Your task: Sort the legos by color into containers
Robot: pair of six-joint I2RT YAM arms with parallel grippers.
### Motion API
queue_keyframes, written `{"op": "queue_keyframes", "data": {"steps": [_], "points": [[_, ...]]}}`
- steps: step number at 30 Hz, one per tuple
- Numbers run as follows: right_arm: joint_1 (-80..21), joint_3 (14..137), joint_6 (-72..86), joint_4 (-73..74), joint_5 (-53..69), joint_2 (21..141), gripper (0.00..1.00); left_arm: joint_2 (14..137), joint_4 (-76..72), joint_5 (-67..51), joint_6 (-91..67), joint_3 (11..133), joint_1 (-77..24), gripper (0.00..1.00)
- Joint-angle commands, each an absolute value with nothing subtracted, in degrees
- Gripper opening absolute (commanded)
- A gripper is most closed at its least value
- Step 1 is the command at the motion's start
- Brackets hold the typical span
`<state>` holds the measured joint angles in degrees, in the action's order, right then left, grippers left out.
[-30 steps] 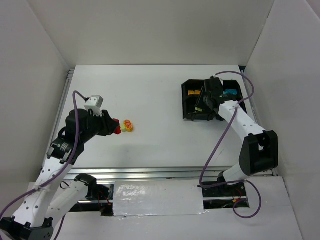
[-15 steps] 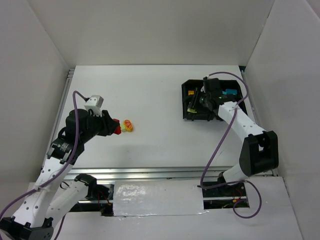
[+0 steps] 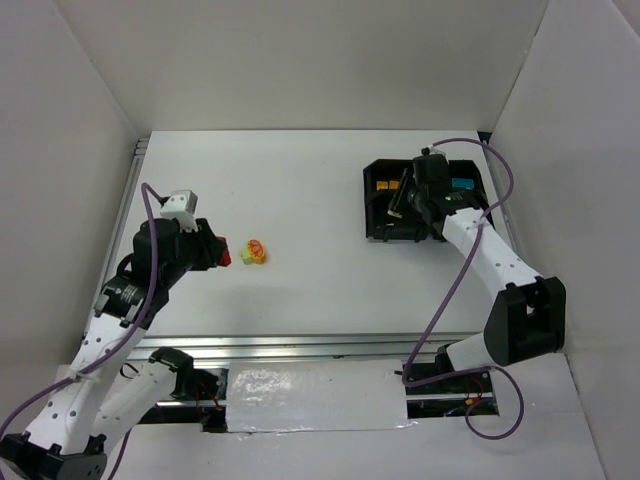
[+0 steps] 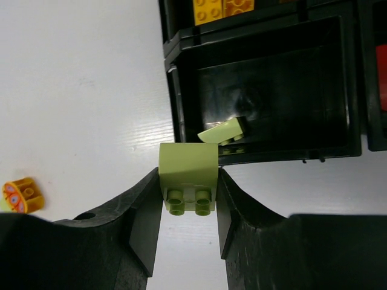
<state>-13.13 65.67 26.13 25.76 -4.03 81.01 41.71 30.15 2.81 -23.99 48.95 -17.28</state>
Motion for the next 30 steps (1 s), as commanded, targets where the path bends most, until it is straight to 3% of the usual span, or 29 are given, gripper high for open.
{"op": "queue_keyframes", "data": {"steps": [1,6,24,25,27,28,30], "points": [[-13.09,67.67,26.81,25.66,-9.14,82.0,0.0,44.82,31.55,9.4,-25.75,50.97,-17.05,0.0],[-12.22,68.64,27.42,28.12,-18.52,85.07,0.0,49.21,31.47,11.51,-25.05,51.59,-17.4,0.0],[-9.93,77.69,27.16,30.06,-17.31,97.38,0.02,50.89,31.64,18.11,-24.87,51.15,-20.3,0.0],[-9.93,78.22,27.07,30.15,-17.14,98.08,0.06,50.71,31.64,18.02,-24.87,51.15,-20.48,0.0],[-10.02,78.83,26.98,30.32,-17.4,98.61,0.33,50.45,31.64,17.84,-24.87,51.07,-21.0,0.0],[-9.93,79.1,27.24,30.58,-18.01,99.05,0.54,50.36,31.64,17.75,-24.79,51.06,-21.01,0.0],[-9.84,80.32,27.25,30.85,-17.93,99.4,0.68,50.01,31.47,17.14,-24.7,51.06,-21.01,0.0]]}}
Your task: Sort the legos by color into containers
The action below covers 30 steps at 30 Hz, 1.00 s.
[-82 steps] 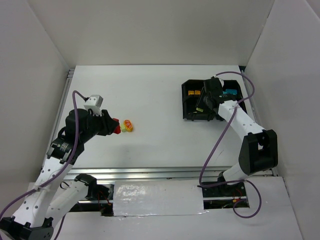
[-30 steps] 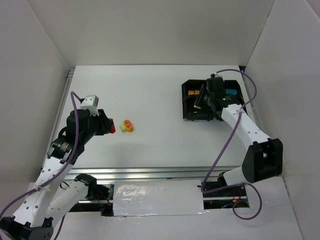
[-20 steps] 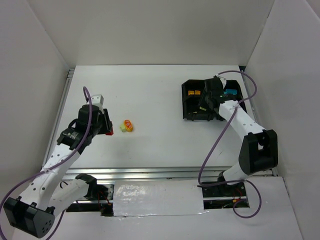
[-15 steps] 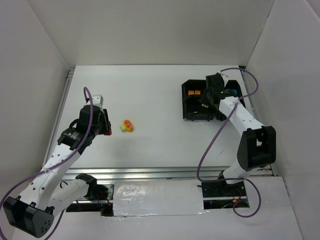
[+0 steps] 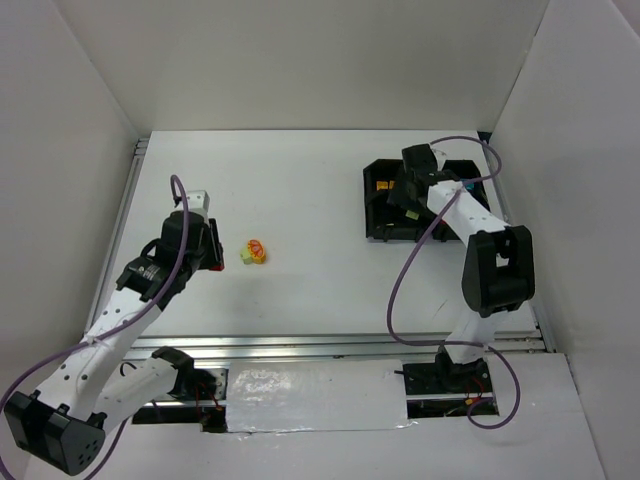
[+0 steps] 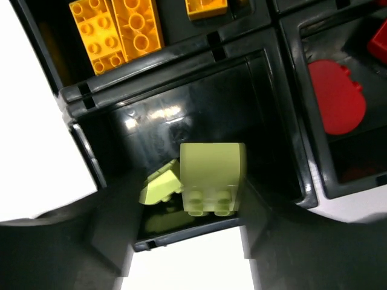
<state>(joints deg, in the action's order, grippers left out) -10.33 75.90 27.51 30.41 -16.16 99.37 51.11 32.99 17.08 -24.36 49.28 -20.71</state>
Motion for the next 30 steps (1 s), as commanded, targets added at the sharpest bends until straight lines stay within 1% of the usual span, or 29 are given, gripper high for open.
{"op": "queue_keyframes", "data": {"steps": [1,6,7,11,13,15,16,17,18,19,20,21,23,24,25,26,29,30], "points": [[-9.84,80.94,27.25,31.46,-17.76,99.67,0.81,49.92,31.2,16.7,-24.61,50.89,-21.09,0.0],[-10.11,82.71,26.9,32.08,-14.42,96.52,0.91,48.96,30.76,14.24,-24.35,50.89,-21.09,0.0],[-10.11,82.44,26.63,31.73,-13.63,93.98,0.99,48.78,30.59,12.59,-24.35,50.8,-21.09,0.0],[-10.02,81.12,25.66,31.02,-13.09,90.0,1.0,47.38,29.54,9.5,-24.7,50.54,-21.09,0.0],[-10.2,82.17,25.67,33.66,-11.27,89.3,0.99,46.32,29.18,7.22,-24.44,51.23,-21.09,0.0],[-10.89,79.39,23.83,31.66,-2.69,87.37,0.99,46.58,28.92,4.06,-24.26,52.81,-21.09,0.0],[-11.51,77.54,20.86,27.29,11.98,85.1,0.98,46.76,28.74,1.87,-24.43,55.17,-21.01,0.0],[-13.6,76.04,19.18,24.9,20.22,84.12,0.98,46.93,28.13,-0.16,-24.69,56.07,-21.09,0.0],[-15.1,74.02,16.38,23.05,27.61,83.42,0.98,47.11,26.21,-6.18,-25.39,57.03,-21.09,0.0],[-17.12,73.4,14.78,20.85,38.65,82.19,0.98,47.28,25.06,-9.29,-25.92,58.43,-21.09,0.0],[-22.45,73.04,13.11,20.4,42.15,81.66,0.98,47.55,23.83,-12.54,-26.88,58.97,-21.09,0.0],[-25.54,72.6,10.22,20.22,44.36,80.87,0.98,48.07,22.51,-19.09,-27.5,59.5,-21.09,0.0],[-31.52,69.81,8.79,16.19,51.91,78.06,0.98,48.86,18.21,-25.2,-29.95,60.12,-21.18,0.0],[-32.68,68.22,10.36,9.39,55.34,76.05,0.98,49.04,15.06,-30.27,-31.01,59.86,-21.18,0.0],[-33.3,66.64,12.55,4.62,61.2,75.16,0.98,49.04,13.12,-32.58,-33.11,59.33,-21.18,0.0],[-33.57,62.79,20.49,-8.22,62.74,73.49,0.98,49.04,11.27,-36.96,-34.18,58.11,-21.18,0.0],[-33.66,57.15,35.18,-25.53,64.86,72.34,0.99,49.04,2.31,-43.22,-39.1,55.73,-21.18,0.0],[-33.84,56.78,37.94,-33.23,64.78,72.51,0.98,49.13,-2.15,-45.68,-41.81,54.33,-21.09,0.0]]}}
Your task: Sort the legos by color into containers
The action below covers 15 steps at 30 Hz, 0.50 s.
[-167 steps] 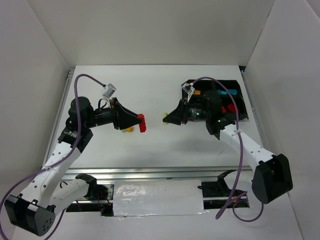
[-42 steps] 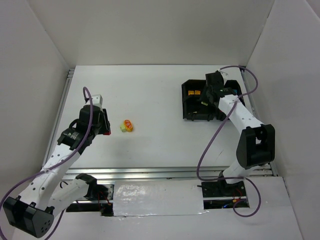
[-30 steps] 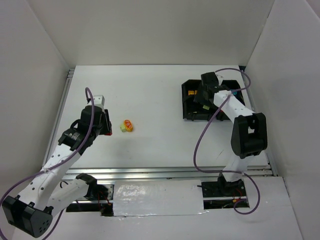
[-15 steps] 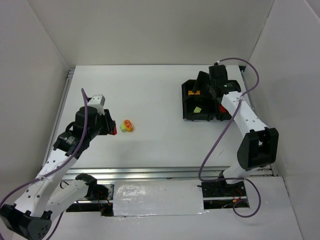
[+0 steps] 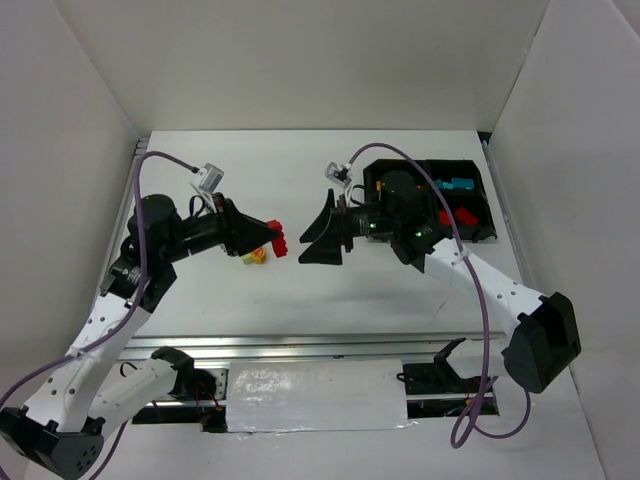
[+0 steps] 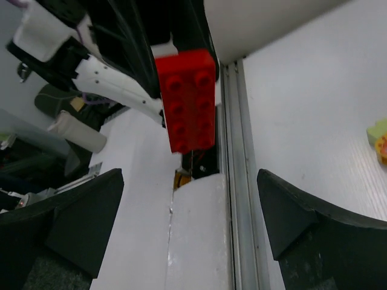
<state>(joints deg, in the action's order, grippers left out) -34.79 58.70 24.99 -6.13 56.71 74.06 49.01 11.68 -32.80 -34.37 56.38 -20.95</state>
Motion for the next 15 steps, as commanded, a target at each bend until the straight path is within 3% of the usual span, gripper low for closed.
{"op": "queue_keyframes", "data": {"steps": [1,13,15], "points": [[-34.01,56.95,39.45,-34.88,64.25,72.77,0.98,49.13,-3.68,-46.4,-42.97,53.79,-21.18,0.0],[-39.98,63.71,34.36,-26.72,57.83,77.6,0.93,48.96,-5.53,-45.79,-44.65,52.82,-21.18,0.0],[-40.34,63.9,35.24,-27.85,58.53,78.66,0.84,48.69,-5.28,-45.09,-44.47,52.65,-21.18,0.0]]}}
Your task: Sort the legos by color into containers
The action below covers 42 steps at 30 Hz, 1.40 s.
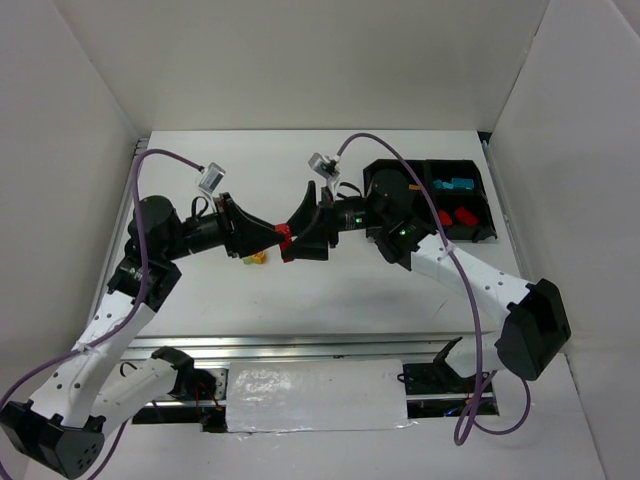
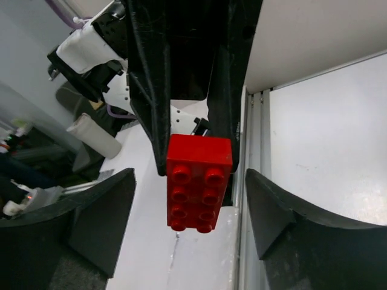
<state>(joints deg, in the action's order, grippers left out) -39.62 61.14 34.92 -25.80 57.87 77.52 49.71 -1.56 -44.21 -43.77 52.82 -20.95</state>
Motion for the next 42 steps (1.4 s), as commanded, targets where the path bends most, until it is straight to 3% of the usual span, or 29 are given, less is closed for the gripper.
{"op": "queue_keyframes", "data": {"steps": [1,2,4,5,6,7,10,12,13,18,22,25,30,36,42], "points": [[-40.69,63.64,36.64,-28.91,58.8,78.92,0.78,48.52,-5.1,-44.91,-44.21,52.65,-21.18,0.0],[-40.95,63.63,37.35,-31.09,59.06,79.36,0.65,48.52,-4.58,-44.74,-44.03,52.65,-21.09,0.0],[-41.39,64.16,37.71,-31.73,60.64,79.89,0.5,48.69,-3.96,-44.21,-43.42,52.73,-21.09,0.0],[-41.31,64.33,37.53,-31.47,60.99,80.41,0.26,48.69,-3.87,-43.69,-43.16,52.82,-21.18,0.0],[-41.31,64.16,37.44,-31.2,60.82,80.51,0.09,48.52,-3.78,-43.25,-42.98,52.91,-21.09,0.0],[-41.22,63.99,37.01,-30.51,60.65,80.59,0.0,48.43,-3.43,-42.63,-42.72,53.43,-21.18,0.0],[-40.7,63.37,34.81,-27.79,60.65,80.07,0.0,49.04,-0.19,-38.77,-40.17,55.8,-21.09,0.0],[-39.21,62.76,32.18,-24.36,57.86,79.37,0.0,50.0,6.65,-32.81,-37.36,57.82,-21.18,0.8],[-36.5,62.58,30.86,-19.21,56.09,79.19,0.0,50.27,9.2,-29.74,-36.31,60.18,-21.18,0.99],[-18.41,63.28,29.09,4.5,36.17,79.71,0.0,50.71,24.48,-1.89,-31.55,64.5,-21.36,0.99],[-6.17,71.0,33.48,25.81,-9.61,84.71,0.0,51.41,30.14,12.55,-29.71,61.71,-21.53,1.0],[-0.8,78.11,34.89,32.95,-22.98,90.51,0.0,52.21,30.68,14.59,-28.57,57.14,-21.45,0.99],[7.28,82.0,34.37,33.05,-23.56,95.97,0.0,52.73,30.76,14.41,-27.86,54.23,-21.71,1.0],[9.05,89.29,33.49,36.29,-23.38,101.94,0.0,53.79,30.94,16.35,-26.46,54.32,-22.32,1.0],[9.67,87.37,34.45,34.2,-22.5,101.43,0.01,54.23,31.38,18.37,-26.46,54.32,-22.33,1.0]]}}
